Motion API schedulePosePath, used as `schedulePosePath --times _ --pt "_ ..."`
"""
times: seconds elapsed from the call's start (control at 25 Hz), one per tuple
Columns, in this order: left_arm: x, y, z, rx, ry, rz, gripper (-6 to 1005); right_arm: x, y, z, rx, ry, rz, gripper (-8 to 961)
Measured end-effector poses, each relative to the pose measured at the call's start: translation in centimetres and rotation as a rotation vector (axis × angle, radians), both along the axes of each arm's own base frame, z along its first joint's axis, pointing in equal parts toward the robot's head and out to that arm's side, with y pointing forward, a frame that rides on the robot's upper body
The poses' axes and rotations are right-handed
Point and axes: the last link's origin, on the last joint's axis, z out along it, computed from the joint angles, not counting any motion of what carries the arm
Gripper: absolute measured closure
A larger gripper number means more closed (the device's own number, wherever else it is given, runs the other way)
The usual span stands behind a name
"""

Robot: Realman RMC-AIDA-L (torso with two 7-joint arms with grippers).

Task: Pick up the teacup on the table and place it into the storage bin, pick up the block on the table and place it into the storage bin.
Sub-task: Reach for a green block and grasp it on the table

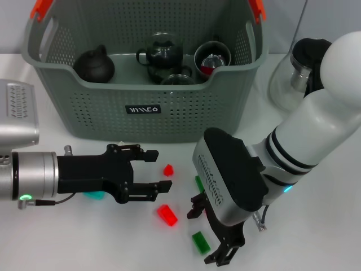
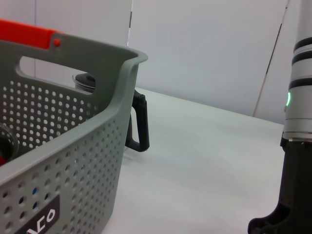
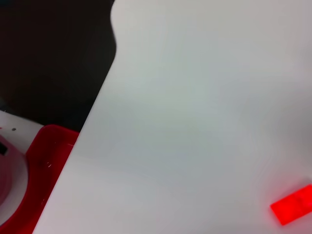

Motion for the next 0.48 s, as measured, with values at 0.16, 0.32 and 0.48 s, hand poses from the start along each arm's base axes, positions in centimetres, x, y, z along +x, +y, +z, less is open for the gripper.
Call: schedulePosePath --times 0.16,0.32,0.48 --pt "-0.07 0.02 -0.12 0.002 -0.002 0.008 247 0.15 -0.13 -0.21 -0.01 -0.015 0.006 8" --pt "-0.09 0.01 -0.15 0.002 -0.002 0.01 247 0.14 -0.05 -0.46 0.0 -0.016 0.02 8" --pt "-0.11 0.04 -0.15 0.004 -0.001 0.011 247 0.17 0.2 -0.9 0.028 -0.014 0.024 8"
